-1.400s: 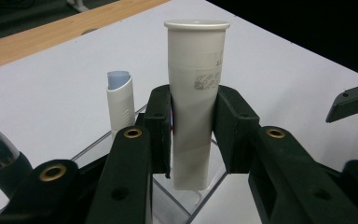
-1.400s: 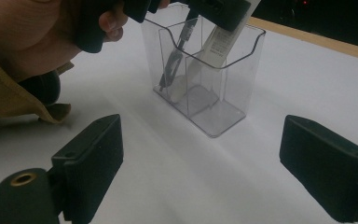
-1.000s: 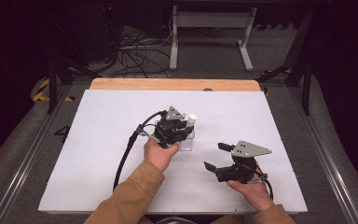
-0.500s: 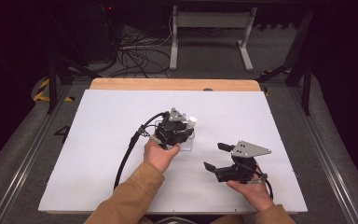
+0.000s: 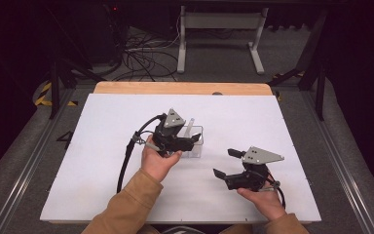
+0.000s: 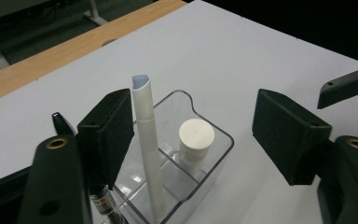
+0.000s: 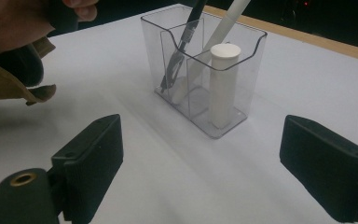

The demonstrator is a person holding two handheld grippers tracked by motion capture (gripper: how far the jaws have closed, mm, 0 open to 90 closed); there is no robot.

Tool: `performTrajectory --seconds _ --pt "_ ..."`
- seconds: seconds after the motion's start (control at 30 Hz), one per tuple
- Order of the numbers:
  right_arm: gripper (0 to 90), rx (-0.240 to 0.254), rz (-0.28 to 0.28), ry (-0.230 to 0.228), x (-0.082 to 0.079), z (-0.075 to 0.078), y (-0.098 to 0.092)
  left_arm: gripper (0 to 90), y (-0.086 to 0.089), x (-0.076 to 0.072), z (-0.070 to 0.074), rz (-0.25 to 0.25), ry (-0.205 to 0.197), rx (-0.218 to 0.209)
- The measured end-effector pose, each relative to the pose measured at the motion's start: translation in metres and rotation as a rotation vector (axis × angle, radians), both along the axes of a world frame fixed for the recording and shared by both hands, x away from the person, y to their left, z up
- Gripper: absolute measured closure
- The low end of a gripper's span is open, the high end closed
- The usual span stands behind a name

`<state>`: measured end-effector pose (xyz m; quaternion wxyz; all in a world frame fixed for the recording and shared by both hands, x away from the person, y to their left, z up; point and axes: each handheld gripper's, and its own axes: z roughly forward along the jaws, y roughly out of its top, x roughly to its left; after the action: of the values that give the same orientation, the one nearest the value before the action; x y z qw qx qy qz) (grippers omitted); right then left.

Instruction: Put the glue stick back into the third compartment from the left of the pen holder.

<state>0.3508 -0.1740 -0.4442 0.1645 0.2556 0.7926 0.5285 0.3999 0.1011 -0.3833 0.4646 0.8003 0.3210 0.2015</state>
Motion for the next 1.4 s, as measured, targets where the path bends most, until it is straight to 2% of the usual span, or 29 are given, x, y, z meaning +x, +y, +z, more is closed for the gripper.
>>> performTrajectory --seconds 0.4,0.6,0.77,0.87,1.0,1.2,1.4 --pt "13.4 0.006 0.001 -0.006 -0.001 0.001 0.0 21.4 0.011 -0.015 0.012 -0.023 -0.032 -0.013" --pt "13.4 0.006 0.003 -0.007 -0.001 0.001 0.0 18.1 0.018 -0.019 0.017 -0.034 -0.046 -0.039" --pt "13.4 0.009 0.001 -0.01 0.0 0.002 0.0 15.9 0.028 -0.028 0.021 -0.046 -0.082 -0.054" --pt "12.5 0.0 0.012 -0.005 0.001 0.002 0.001 14.6 0.037 -0.035 0.023 -0.063 -0.115 -0.066" --pt "12.4 0.002 0.011 -0.011 0.0 0.004 0.0 13.3 0.053 -0.043 0.024 -0.08 -0.136 -0.086" --pt "12.5 0.009 0.003 -0.026 -0.001 0.007 -0.003 11.9 0.079 -0.057 0.019 -0.095 -0.172 -0.086" --pt "12.4 0.006 0.003 -0.034 -0.003 0.008 -0.004 10.9 0.105 -0.067 0.007 -0.096 -0.167 -0.089"
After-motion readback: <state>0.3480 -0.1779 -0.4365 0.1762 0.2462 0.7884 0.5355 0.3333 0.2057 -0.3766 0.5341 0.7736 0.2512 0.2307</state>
